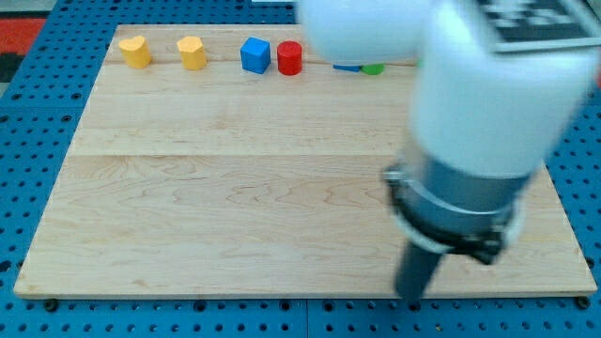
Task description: Place the red star in between the red circle and blue triangle
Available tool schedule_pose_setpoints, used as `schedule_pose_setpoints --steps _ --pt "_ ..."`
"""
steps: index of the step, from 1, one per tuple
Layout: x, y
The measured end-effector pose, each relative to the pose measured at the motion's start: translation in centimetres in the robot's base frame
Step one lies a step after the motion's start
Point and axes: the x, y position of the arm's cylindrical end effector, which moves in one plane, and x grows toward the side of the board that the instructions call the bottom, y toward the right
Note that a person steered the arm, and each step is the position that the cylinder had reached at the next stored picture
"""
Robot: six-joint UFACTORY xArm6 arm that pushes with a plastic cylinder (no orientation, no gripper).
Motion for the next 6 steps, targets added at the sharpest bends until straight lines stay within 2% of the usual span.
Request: schedule_pose_setpoints --steps 2,3,4,5,6 --pt "-3.8 10.3" --pt "-5.9 12.8" --pt "-6.5 6.7" --pt "-10.3 2.7" --pt "-11.0 2.5"
